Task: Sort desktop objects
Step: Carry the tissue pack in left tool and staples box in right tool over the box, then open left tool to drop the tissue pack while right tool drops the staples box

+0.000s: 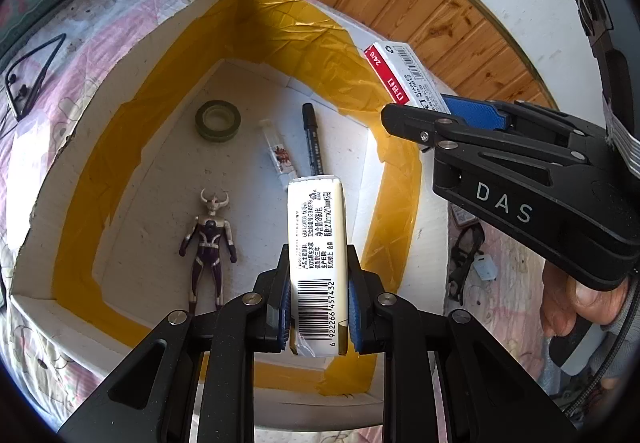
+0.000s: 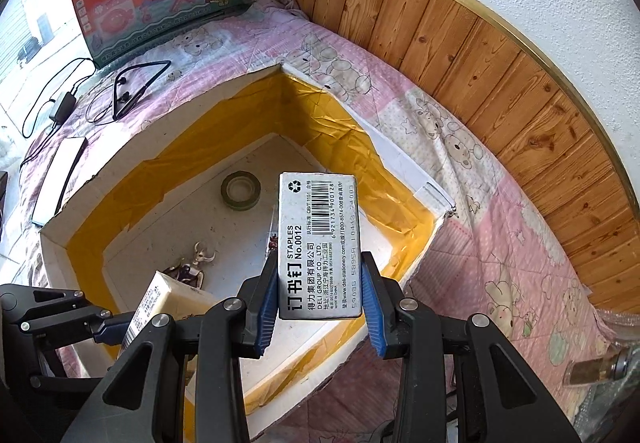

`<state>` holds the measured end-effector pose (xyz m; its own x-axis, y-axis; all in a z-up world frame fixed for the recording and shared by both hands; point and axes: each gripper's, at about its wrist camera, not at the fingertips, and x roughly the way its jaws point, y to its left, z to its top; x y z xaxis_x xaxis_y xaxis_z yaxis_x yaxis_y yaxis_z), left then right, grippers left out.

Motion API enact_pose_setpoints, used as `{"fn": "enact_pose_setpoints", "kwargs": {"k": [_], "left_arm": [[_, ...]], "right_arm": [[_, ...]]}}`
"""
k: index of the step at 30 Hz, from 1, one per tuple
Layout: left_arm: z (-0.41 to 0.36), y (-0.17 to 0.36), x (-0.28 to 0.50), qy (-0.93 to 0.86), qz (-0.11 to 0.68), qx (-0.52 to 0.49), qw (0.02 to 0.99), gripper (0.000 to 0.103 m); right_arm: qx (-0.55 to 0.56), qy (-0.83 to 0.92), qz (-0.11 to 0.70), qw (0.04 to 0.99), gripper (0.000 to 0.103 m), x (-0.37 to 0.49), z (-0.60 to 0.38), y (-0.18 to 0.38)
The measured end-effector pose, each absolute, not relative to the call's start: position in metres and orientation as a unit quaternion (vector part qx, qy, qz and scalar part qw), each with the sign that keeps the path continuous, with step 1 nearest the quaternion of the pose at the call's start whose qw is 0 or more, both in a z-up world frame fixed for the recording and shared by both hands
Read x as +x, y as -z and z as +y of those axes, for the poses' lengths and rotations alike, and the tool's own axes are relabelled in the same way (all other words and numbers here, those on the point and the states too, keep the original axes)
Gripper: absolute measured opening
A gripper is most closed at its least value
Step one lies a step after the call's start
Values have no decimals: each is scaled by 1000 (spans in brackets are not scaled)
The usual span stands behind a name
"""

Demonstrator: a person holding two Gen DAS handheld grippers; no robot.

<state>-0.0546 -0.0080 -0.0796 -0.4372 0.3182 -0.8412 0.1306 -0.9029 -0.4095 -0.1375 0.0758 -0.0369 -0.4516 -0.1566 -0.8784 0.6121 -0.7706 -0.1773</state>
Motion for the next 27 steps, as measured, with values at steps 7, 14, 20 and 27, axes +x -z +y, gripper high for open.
{"fn": "enact_pose_setpoints", "kwargs": {"k": [7,14,20,27], "left_arm": [[-7,83,-56,-819,-209,-531,51,23],[-9,87,-59,-818,-206,-535,41,23],[-12,92,-62,-814,-209,-542,29,23],[-18,99,-65,-802,-228,-551,22,23]], "right_arm": [[476,804,270,229,39,-148,67,48],[486,793,292,225,39,-158,59,61],[495,780,311,223,39,-164,51,72],[506,766,332,216,39,-175,48,83]]}}
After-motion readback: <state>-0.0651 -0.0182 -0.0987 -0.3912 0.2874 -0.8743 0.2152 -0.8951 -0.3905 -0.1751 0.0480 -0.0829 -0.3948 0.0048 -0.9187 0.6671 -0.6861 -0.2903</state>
